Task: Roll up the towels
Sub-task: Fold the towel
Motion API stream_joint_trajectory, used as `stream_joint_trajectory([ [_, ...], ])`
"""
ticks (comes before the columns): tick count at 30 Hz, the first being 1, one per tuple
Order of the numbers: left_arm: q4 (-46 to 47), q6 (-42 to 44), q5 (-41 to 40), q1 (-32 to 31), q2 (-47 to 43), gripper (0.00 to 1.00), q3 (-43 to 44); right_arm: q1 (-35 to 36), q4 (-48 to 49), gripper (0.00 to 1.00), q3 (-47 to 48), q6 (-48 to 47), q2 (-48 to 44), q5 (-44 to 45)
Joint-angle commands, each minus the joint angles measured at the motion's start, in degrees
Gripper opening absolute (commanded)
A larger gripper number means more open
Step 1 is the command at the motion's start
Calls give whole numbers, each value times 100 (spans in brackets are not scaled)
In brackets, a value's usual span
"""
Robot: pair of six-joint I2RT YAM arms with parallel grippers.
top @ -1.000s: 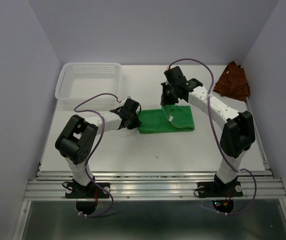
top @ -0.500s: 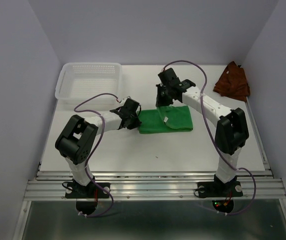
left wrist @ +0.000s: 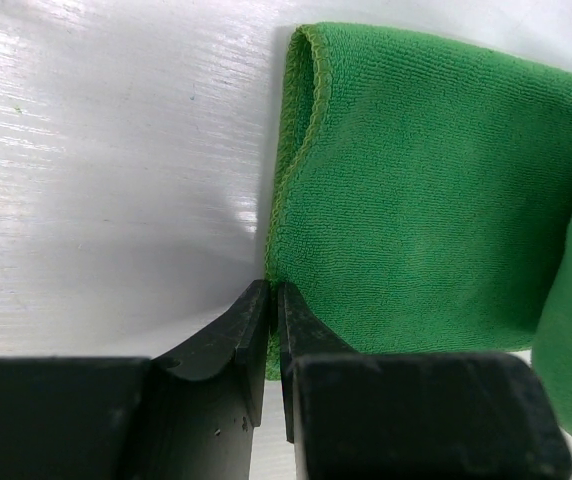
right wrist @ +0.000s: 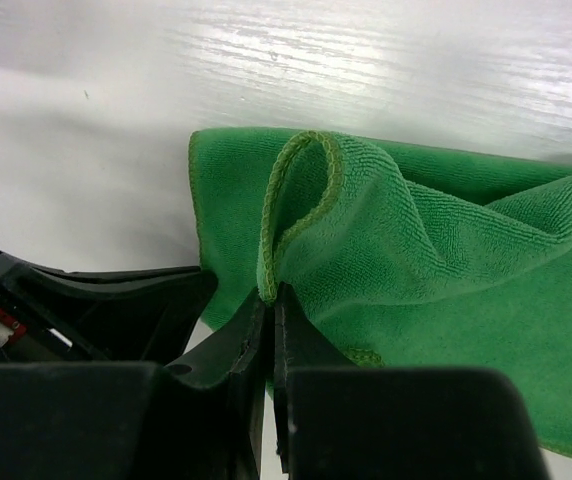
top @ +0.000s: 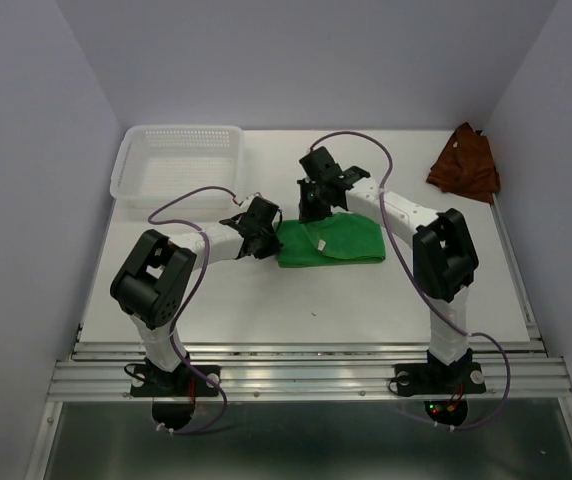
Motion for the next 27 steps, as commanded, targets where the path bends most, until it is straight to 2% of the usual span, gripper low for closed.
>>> stream_joint_trajectory([
  [1,19,23,-49,-23,-267,20,-57,134,362,2,325,104,68,-22],
  [9,28,40,-40,-15,-258,20,-66,300,178,2,518,69,15,356],
  [24,-16,-12,-84,-15,-328,20,-92,415,476,6,597,262,534,190],
  [27,-86,-39,-154,12,-407,23,-83,468,572,7,554,306,675,31],
])
